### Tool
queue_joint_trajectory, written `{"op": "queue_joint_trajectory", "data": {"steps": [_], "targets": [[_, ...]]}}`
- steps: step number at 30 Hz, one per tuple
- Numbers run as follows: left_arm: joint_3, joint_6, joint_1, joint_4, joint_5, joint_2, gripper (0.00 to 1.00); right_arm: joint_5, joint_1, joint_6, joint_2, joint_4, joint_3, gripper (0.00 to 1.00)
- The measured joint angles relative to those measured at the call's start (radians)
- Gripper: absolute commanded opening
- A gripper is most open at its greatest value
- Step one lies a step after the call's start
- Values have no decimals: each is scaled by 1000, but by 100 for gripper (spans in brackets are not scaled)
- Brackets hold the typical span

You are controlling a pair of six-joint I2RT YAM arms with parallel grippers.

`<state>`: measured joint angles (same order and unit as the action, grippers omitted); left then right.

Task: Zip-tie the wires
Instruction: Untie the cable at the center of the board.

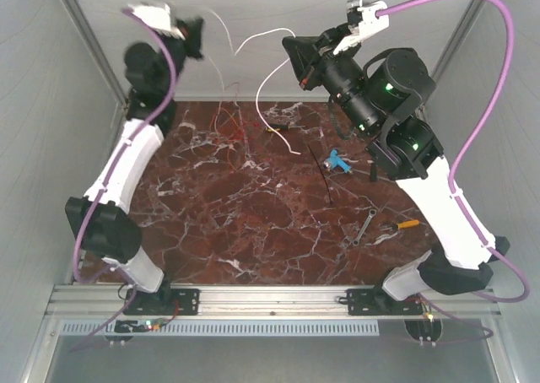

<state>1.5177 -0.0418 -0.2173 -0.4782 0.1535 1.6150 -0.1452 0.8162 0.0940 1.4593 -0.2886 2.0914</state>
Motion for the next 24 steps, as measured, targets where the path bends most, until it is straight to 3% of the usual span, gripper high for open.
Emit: {"op": "queue_joint_trajectory", "data": {"steps": [5, 10, 14, 18, 23, 24], "targets": [[442, 47, 92, 125, -19, 101, 0, -64, -27, -2, -7, 19, -76, 0], [666, 79, 123, 193, -31, 164, 0, -83, -114, 21, -3, -12, -119, 0], [689, 113, 119, 268, -23, 159, 0, -61, -208, 71, -3, -55, -134, 0], [609, 188, 108, 313, -31, 100, 0, -15, -285, 114, -29, -92, -196, 0], [595, 369, 51, 283, -42, 60, 0, 90, -333, 151, -53, -113, -256, 0], [612, 396, 39, 264, -60, 62, 6, 104, -333, 158, -52, -116, -256, 0]]}}
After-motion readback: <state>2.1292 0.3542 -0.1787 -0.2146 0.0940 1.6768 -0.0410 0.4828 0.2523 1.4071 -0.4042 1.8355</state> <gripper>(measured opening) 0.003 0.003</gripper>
